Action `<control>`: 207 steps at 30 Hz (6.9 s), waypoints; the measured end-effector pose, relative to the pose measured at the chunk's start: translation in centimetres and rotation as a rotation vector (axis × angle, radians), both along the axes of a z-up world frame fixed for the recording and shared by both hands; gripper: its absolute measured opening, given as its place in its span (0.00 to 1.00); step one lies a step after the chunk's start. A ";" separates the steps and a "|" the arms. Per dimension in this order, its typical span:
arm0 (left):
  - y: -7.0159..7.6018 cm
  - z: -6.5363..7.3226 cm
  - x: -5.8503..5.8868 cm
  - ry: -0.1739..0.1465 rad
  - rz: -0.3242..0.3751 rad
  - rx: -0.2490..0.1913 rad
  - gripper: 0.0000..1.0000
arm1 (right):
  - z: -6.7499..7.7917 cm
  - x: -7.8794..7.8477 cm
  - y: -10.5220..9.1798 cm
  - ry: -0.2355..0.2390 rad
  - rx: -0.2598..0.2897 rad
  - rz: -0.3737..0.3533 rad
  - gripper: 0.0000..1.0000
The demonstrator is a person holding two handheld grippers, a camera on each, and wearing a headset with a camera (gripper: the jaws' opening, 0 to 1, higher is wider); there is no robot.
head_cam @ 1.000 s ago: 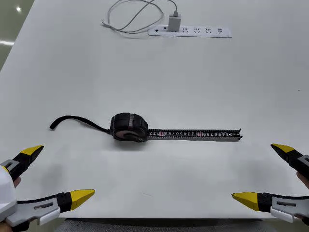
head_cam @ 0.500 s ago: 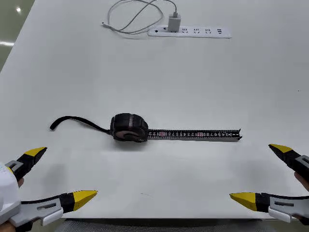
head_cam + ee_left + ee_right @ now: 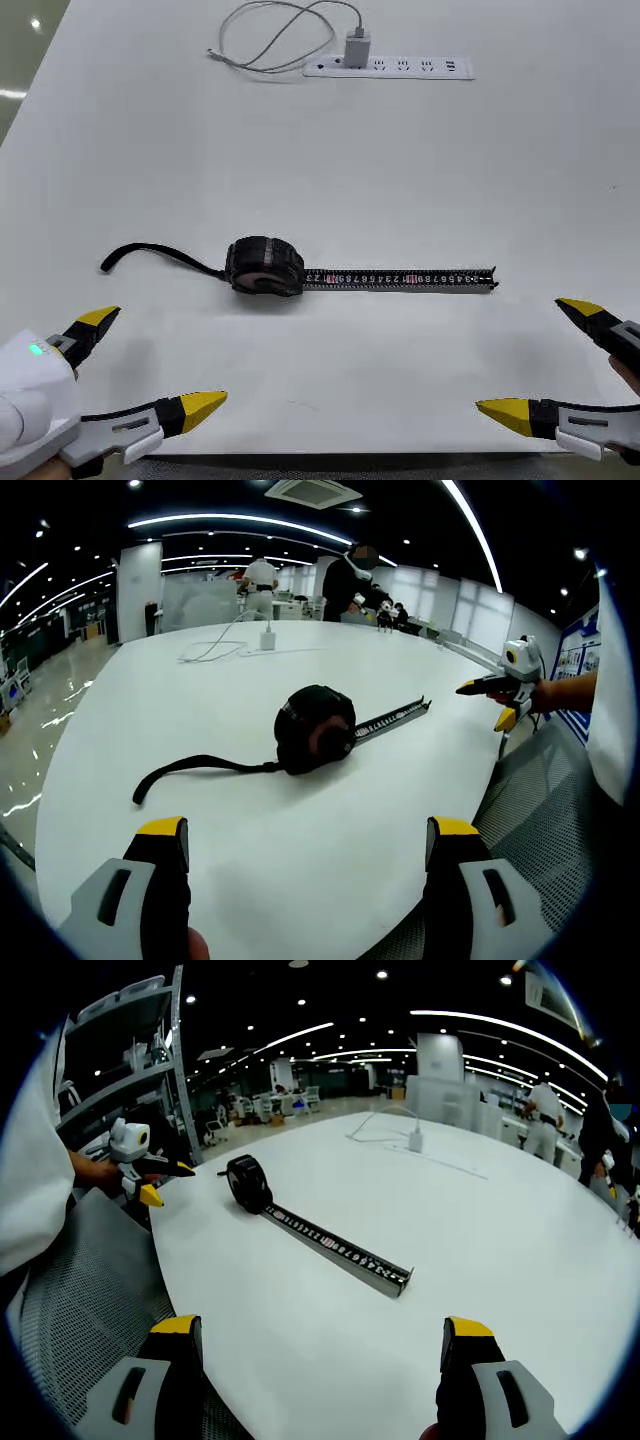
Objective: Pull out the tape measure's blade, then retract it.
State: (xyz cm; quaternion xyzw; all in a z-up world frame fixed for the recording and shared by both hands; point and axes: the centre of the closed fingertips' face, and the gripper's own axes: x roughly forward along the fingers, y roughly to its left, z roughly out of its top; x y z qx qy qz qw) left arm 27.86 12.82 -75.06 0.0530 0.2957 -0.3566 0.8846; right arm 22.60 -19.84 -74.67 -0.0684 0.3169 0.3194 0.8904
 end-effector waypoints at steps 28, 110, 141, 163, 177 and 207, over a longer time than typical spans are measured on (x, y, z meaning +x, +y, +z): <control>-4.9 0.1 3.1 0.031 0.014 -0.014 0.92 | -0.2 0.6 -0.5 0.004 0.004 -0.015 0.97; -9.5 -1.2 8.0 0.052 0.290 -0.028 0.72 | -2.0 6.1 -2.9 0.083 -0.217 0.327 0.47; -8.5 -1.9 9.1 0.073 0.397 -0.028 0.59 | -4.1 8.3 -1.6 0.117 -0.327 0.529 0.28; -8.5 -2.0 9.1 0.083 0.397 -0.031 0.59 | -5.3 8.8 -2.0 0.150 -0.391 0.629 0.12; -8.6 -2.1 9.1 0.094 0.405 -0.034 0.60 | -5.4 8.8 -2.1 0.165 -0.410 0.658 0.11; -8.5 -2.2 9.0 0.120 0.393 -0.021 0.56 | -5.5 9.0 -2.2 0.161 -0.417 0.657 0.10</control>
